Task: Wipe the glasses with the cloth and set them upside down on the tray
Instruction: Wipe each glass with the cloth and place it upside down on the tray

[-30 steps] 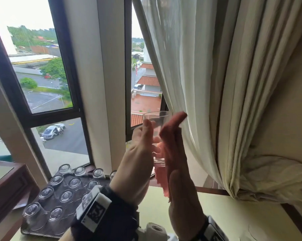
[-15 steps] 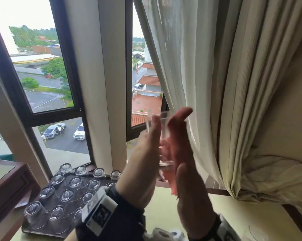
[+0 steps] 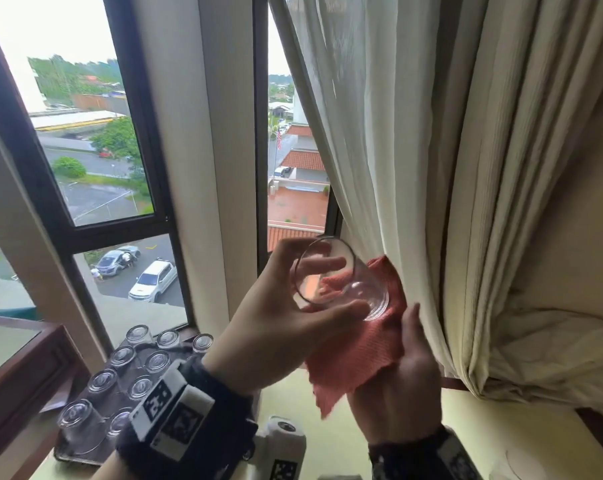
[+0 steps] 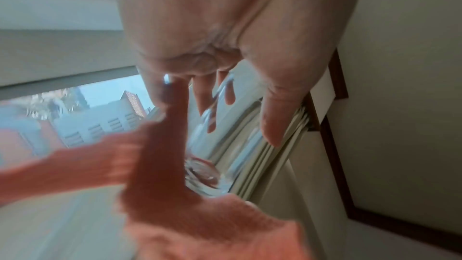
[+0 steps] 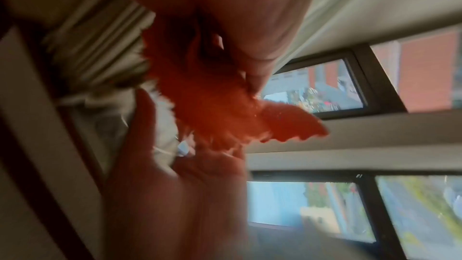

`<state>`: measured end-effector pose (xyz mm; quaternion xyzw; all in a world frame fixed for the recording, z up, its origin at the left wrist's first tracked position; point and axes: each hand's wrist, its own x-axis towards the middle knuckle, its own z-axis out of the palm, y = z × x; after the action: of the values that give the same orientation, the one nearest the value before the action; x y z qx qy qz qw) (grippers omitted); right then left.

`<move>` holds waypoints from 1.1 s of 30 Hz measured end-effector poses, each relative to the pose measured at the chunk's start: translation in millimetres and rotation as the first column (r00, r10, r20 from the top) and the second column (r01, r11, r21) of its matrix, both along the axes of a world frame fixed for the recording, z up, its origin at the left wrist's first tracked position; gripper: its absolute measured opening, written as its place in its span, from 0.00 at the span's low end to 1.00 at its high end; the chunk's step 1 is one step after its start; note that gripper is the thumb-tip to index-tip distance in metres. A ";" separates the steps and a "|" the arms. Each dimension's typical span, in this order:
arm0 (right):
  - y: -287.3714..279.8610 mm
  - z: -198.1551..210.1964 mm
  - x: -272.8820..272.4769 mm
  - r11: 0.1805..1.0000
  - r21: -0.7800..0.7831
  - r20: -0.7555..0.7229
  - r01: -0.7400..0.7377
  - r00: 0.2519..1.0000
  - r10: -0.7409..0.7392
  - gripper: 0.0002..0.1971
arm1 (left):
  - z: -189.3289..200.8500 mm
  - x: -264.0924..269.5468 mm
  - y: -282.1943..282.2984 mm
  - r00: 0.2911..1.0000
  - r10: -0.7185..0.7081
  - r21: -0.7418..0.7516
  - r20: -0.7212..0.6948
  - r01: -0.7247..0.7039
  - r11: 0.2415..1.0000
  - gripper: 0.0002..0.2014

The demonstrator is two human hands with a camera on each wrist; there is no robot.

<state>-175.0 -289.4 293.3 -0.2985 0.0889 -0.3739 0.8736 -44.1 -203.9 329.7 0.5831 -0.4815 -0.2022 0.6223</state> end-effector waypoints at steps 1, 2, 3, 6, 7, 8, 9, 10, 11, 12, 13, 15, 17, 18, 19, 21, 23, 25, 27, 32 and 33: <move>-3.0 2.6 -4.5 1.000 -0.025 0.014 0.005 1.000 -0.005 0.34 | -3.4 1.4 3.1 0.998 0.033 0.011 0.053 -0.034 0.999 0.37; -4.9 5.1 -8.9 0.991 -0.118 0.019 0.061 0.998 -0.059 0.37 | -5.9 3.3 6.2 0.993 0.071 0.022 0.092 -0.073 0.997 0.36; -0.6 9.7 -13.4 0.959 -0.258 -0.048 0.119 0.990 -0.136 0.42 | -7.0 4.8 9.2 0.990 0.100 0.032 0.098 -0.104 0.994 0.36; -3.2 6.4 -19.2 0.772 -0.633 -0.318 0.060 0.889 -0.330 0.43 | -7.4 6.9 15.2 0.994 0.104 0.021 0.026 -0.104 0.994 0.37; -7.4 9.1 -19.1 0.690 -0.714 -0.248 0.119 0.878 -0.409 0.28 | -8.6 8.3 16.2 0.996 0.093 0.008 0.007 -0.094 0.996 0.37; -5.0 16.1 -13.3 0.660 -0.733 -0.172 0.164 0.895 -0.412 0.13 | -8.8 8.6 17.5 0.996 0.085 -0.004 -0.003 -0.085 0.996 0.36; 0.9 26.0 -8.4 0.594 -0.768 -0.085 0.240 0.881 -0.466 0.15 | -8.9 8.4 19.5 0.997 0.077 -0.017 -0.004 -0.078 0.997 0.35; 1.0 33.0 -8.5 0.515 -0.821 -0.023 0.246 0.887 -0.461 0.21 | -9.5 7.6 21.9 0.997 0.073 -0.028 0.008 -0.073 0.997 0.34; -4.4 38.3 -8.0 0.465 -0.854 0.003 0.232 0.897 -0.442 0.23 | -11.6 6.8 24.0 0.997 0.073 -0.037 0.035 -0.072 0.997 0.34; -6.4 42.7 -9.8 0.371 -0.897 0.049 0.240 0.889 -0.456 0.22 | -12.8 4.8 26.6 0.996 0.072 -0.045 0.061 -0.070 0.997 0.34; -11.3 43.3 -12.6 0.337 -0.906 0.074 0.257 0.879 -0.471 0.19 | -13.8 2.6 28.9 0.994 0.069 -0.056 0.082 -0.065 0.996 0.35; -23.4 41.1 -19.3 0.377 -0.893 0.012 0.246 0.850 -0.526 0.24 | -17.2 -1.1 31.4 0.994 0.066 -0.090 0.085 -0.058 0.994 0.36; -25.9 36.3 -25.9 0.551 -0.806 -0.120 0.218 0.851 -0.512 0.32 | -20.3 -2.4 31.0 0.995 0.068 -0.121 0.075 -0.059 0.991 0.36; -25.3 31.4 -28.0 0.643 -0.743 -0.181 0.188 0.868 -0.463 0.32 | -22.2 -2.3 29.7 0.995 0.071 -0.133 0.065 -0.062 0.989 0.36; -23.7 25.7 -28.6 0.717 -0.679 -0.222 0.156 0.888 -0.403 0.31 | -24.2 -1.7 27.6 0.996 0.078 -0.147 0.048 -0.070 0.987 0.35; -12.1 13.0 -25.8 0.736 -0.667 -0.231 0.116 0.907 -0.352 0.28 | -24.9 -1.3 22.7 0.995 0.096 -0.166 -0.015 -0.097 0.981 0.34; 0.0 -4.3 -19.7 0.585 -0.801 -0.172 0.129 0.886 -0.431 0.25 | -23.3 -1.1 17.6 0.993 0.098 -0.157 -0.066 -0.107 0.982 0.32; 2.9 -15.6 -14.4 0.377 -0.904 -0.068 0.204 0.800 -0.596 0.27 | -22.0 -0.5 14.8 0.994 0.090 -0.131 -0.060 -0.098 0.987 0.33; -2.9 -13.0 -16.5 0.202 -0.953 0.043 0.225 0.762 -0.646 0.32 | -21.8 -0.3 15.0 0.996 0.082 -0.120 -0.039 -0.087 0.989 0.33; -27.0 28.4 -34.0 0.404 -0.901 -0.086 0.156 0.850 -0.520 0.26 | -26.6 -7.7 22.0 0.999 -0.012 -0.138 -0.031 0.007 0.990 0.35; -30.0 33.3 -36.5 0.544 -0.828 -0.140 0.136 0.890 -0.435 0.29 | -27.9 -9.4 22.1 0.999 -0.033 -0.150 -0.033 0.028 0.988 0.35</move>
<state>-211.4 -319.4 326.6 -0.6963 0.1045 -0.4572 0.5434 -53.5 -181.8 301.8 0.5237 -0.4930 -0.1854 0.6696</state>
